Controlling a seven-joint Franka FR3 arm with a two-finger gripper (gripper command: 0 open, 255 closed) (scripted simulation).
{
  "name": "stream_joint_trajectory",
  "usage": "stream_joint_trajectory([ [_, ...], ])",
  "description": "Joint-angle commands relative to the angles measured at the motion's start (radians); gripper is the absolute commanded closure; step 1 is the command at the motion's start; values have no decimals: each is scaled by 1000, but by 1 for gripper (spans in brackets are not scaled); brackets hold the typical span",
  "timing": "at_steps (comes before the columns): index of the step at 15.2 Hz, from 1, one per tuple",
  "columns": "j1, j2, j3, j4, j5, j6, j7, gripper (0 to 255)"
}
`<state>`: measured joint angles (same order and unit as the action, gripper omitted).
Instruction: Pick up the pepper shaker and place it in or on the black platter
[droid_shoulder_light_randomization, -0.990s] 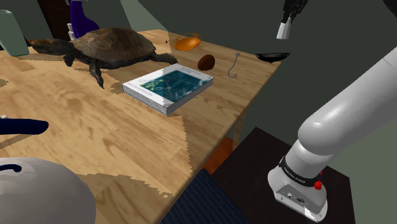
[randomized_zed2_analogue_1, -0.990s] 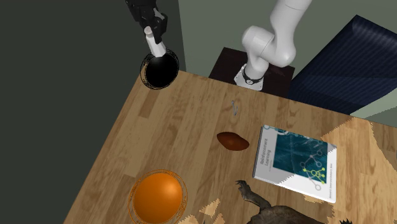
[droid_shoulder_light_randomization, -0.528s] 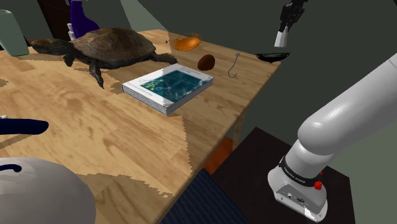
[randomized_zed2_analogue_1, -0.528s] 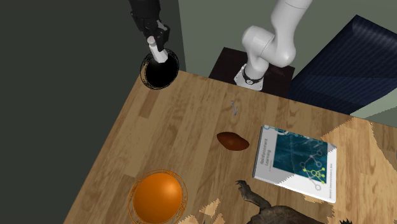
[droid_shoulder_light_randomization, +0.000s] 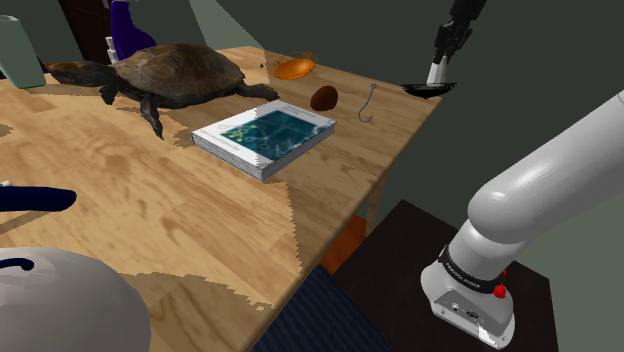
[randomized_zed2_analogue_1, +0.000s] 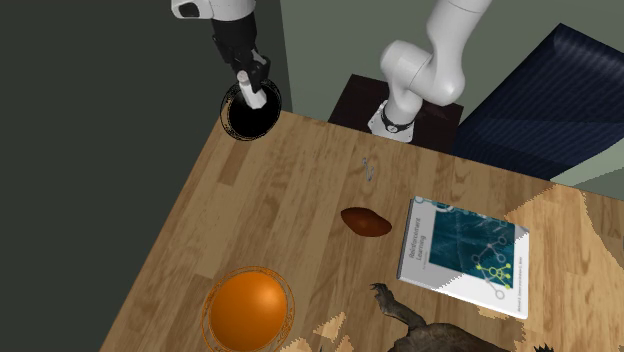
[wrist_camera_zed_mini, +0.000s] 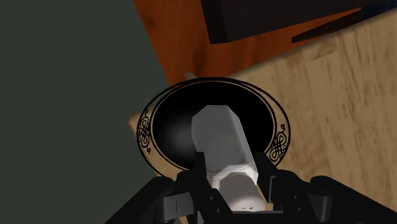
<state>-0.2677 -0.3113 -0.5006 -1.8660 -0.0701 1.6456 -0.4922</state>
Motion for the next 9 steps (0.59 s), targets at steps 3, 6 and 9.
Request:
stream_joint_trajectory([
  [3, 0, -1, 0, -5, 0, 5, 0, 255],
  [6, 0, -1, 0, -5, 0, 5, 0, 255],
  [9, 0, -1, 0, -5, 0, 5, 0, 0],
])
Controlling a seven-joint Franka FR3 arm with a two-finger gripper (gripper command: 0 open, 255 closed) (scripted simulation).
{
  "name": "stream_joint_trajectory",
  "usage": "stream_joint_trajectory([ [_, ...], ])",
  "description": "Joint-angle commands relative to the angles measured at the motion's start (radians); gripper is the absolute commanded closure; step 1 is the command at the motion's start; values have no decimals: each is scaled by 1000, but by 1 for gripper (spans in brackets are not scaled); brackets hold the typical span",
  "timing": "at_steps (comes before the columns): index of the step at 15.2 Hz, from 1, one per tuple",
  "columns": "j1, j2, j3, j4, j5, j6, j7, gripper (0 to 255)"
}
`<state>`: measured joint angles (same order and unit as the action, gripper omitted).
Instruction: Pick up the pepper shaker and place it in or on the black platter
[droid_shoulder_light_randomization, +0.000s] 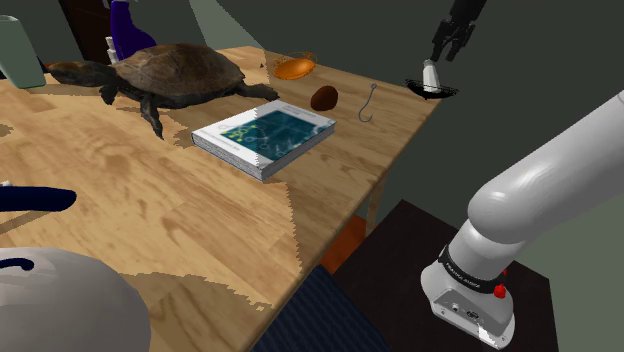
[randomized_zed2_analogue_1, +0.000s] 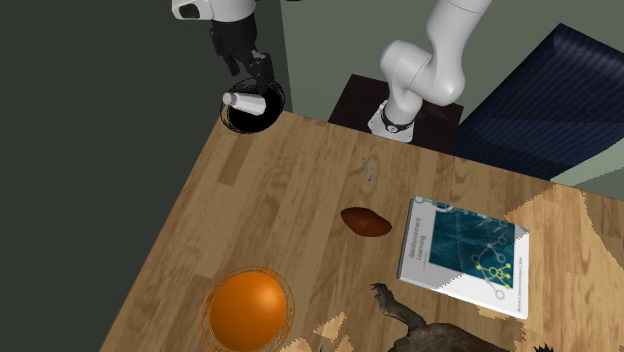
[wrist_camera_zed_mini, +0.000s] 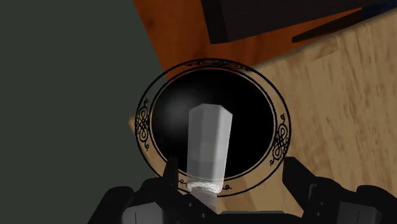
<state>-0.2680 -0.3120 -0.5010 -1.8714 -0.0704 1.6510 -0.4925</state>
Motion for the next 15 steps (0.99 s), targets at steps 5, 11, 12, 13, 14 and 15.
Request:
stream_joint_trajectory([
  [5, 3, 15, -2, 82, 7, -68, -6, 0],
  [11, 5, 34, -6, 162, 15, -130, -13, 0],
  [12, 5, 34, -6, 162, 15, -130, -13, 0],
  [13, 5, 34, -6, 162, 15, -130, -13, 0],
  [14, 5, 34, -6, 162, 15, -130, -13, 0],
  [15, 5, 34, -6, 162, 15, -130, -13, 0],
])
